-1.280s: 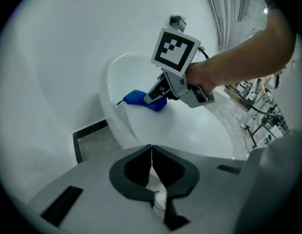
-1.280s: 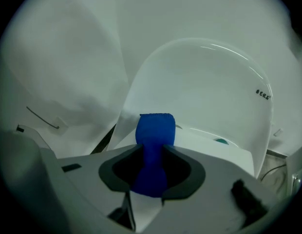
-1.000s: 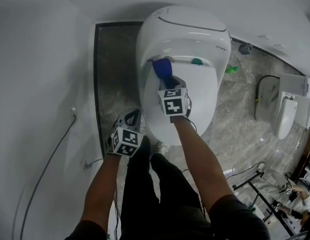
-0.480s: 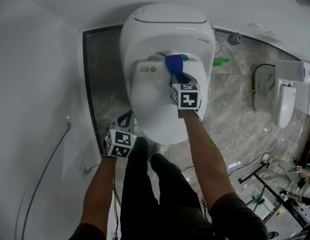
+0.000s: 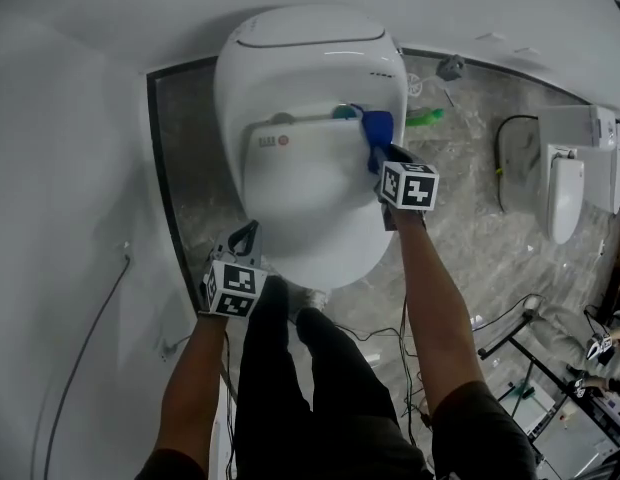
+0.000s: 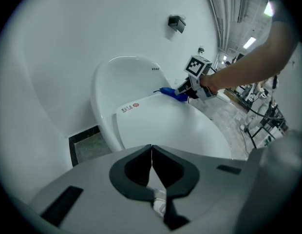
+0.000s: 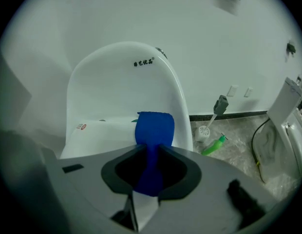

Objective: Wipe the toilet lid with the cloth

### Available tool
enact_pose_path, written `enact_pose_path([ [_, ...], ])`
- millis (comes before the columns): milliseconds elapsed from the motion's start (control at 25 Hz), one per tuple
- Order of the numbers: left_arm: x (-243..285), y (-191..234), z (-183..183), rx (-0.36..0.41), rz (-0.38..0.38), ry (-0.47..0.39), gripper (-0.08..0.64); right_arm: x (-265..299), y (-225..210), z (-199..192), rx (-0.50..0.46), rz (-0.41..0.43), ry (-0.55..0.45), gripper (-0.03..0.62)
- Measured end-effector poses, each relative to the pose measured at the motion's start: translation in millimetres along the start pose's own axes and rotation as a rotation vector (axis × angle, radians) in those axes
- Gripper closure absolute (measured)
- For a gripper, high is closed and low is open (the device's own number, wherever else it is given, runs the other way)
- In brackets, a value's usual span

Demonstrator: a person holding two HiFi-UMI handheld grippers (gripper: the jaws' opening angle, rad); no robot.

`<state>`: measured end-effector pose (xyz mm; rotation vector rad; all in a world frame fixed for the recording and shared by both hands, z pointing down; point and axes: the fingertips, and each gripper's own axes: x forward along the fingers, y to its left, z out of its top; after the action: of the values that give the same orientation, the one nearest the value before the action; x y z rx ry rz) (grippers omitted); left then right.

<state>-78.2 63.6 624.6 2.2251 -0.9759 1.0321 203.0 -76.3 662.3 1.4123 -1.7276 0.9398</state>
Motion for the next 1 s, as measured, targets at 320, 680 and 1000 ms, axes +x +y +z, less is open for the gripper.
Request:
enact_pose_path([
  [320,-7,13,-7,-0.035,0.033,-0.017,0.546,-43,64,2,-0.044,0.120,-0.132,0.538],
  [680,-26,31,-30,-0.102,0.082,-0.022,0.546,-34,206,-23,-0.058,0.284,-0.098,0.538],
  [1000,-35,43,-54,-0.151,0.113,-0.005,0.546,-3,262,-39,-0.284,0.181,-0.026,0.530],
])
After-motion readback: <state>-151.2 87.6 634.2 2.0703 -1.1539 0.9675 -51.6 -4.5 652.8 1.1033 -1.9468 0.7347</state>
